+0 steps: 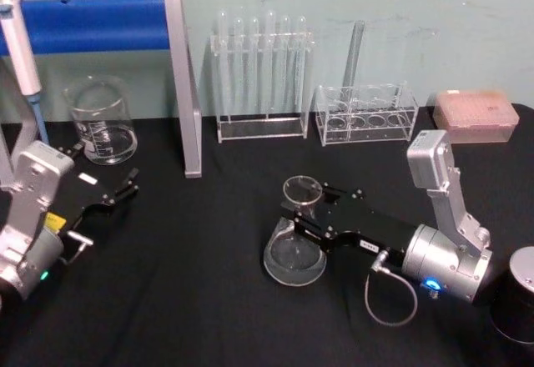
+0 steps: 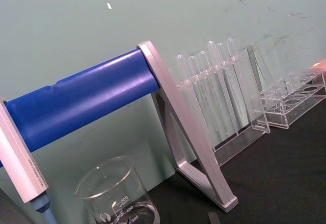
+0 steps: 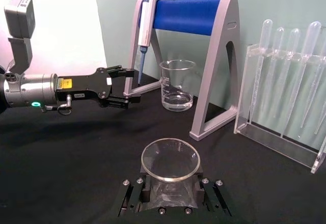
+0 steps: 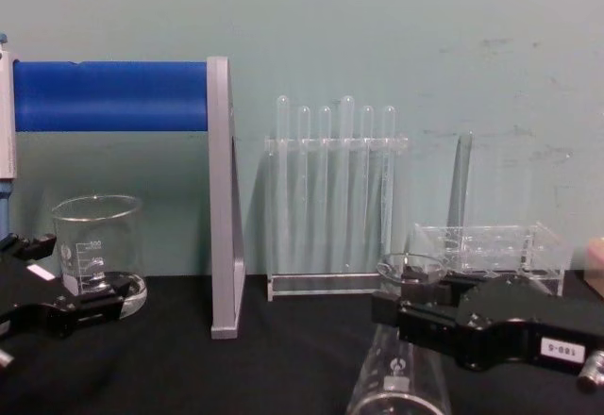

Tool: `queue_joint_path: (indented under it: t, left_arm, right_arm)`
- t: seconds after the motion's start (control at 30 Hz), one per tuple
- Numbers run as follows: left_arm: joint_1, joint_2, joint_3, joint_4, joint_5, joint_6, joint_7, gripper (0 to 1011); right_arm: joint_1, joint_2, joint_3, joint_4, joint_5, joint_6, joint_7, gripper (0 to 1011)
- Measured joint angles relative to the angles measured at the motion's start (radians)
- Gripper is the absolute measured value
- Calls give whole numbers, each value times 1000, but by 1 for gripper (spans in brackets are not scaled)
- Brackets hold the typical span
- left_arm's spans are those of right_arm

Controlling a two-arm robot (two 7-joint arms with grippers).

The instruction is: Grasp the erlenmeyer flask with one hand, shake it three times, then place it back.

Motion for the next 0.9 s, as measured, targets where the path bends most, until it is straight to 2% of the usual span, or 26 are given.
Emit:
queue_joint_path:
  t: [0.9]
  left_arm:
    - [0, 0, 0, 0, 0, 0, 0, 1001]
  right_arm:
    - [17, 6, -23, 18, 9, 13, -14, 451]
